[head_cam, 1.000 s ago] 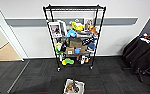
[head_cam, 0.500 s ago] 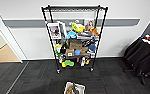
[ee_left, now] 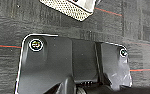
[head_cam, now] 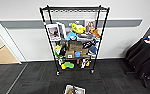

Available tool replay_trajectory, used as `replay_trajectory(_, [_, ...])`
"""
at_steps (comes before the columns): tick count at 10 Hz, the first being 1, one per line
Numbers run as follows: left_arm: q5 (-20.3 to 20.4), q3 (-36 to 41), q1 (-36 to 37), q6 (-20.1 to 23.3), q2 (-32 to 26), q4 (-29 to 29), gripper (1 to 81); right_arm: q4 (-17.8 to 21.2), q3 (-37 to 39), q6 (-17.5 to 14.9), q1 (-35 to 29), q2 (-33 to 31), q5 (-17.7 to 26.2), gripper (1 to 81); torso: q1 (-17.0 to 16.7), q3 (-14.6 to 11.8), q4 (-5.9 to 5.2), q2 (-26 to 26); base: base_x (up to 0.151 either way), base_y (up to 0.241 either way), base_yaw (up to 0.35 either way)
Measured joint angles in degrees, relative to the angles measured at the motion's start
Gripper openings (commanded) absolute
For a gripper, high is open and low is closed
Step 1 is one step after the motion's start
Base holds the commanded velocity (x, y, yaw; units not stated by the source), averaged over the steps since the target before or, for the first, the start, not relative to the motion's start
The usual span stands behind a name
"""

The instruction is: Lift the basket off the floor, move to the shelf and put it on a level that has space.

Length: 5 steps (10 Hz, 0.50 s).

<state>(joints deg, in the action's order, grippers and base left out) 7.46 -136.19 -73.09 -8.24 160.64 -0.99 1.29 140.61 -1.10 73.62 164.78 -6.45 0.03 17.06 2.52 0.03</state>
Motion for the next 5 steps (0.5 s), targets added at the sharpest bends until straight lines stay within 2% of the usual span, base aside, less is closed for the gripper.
replay_trajectory(5, [0.06, 0.0, -0.17, 0.0, 0.0, 0.0, 81.1, 0.0, 0.07, 0.0, -0.11, 0.02, -0.02, 81.1, 0.0, 0.0, 0.0, -0.02, 0.098, 0.0, 0.0])
